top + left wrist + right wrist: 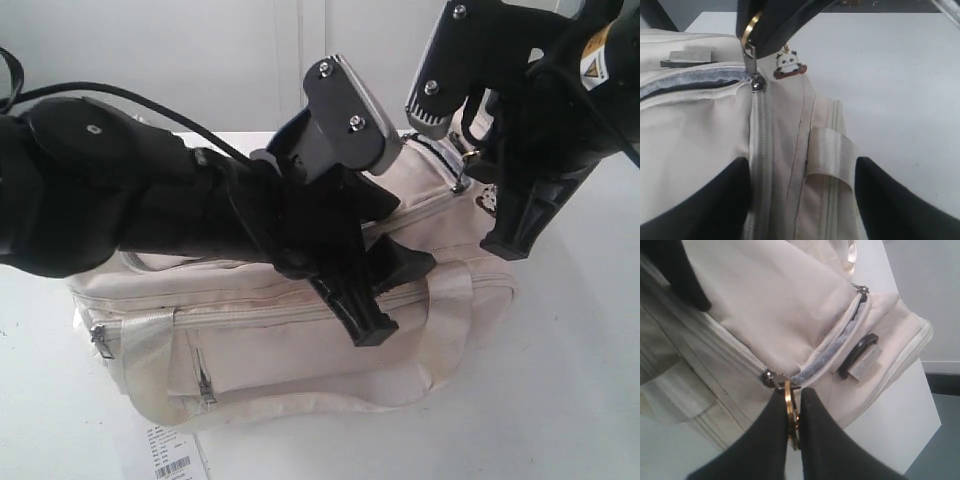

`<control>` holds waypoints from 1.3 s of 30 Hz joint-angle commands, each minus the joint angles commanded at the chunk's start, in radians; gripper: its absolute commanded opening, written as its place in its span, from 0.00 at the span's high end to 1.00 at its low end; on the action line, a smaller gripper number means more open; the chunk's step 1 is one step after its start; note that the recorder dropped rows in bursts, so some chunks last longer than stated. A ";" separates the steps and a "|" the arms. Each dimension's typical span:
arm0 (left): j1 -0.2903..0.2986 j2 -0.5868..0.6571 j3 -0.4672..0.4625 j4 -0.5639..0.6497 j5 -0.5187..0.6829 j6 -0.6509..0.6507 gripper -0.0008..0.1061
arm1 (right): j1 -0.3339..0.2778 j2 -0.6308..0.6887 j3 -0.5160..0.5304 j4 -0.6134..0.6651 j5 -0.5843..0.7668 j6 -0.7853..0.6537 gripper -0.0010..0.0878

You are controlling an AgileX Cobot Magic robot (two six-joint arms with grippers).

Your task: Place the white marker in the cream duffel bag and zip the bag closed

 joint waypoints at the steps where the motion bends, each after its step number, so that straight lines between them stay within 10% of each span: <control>1: 0.000 0.006 0.000 0.000 -0.015 -0.016 0.39 | 0.000 0.000 0.000 0.000 0.000 0.000 0.99; 20: 0.000 0.069 -0.071 0.006 -0.033 -0.020 0.50 | 0.000 0.000 0.000 0.000 -0.014 0.010 0.99; 24: 0.000 0.086 -0.075 0.009 -0.033 -0.010 0.99 | 0.000 0.000 0.000 -0.002 -0.014 0.010 0.99; 39: 0.000 0.058 -0.075 0.007 -0.032 -0.017 0.99 | 0.000 0.045 0.000 -0.143 -0.112 0.008 0.99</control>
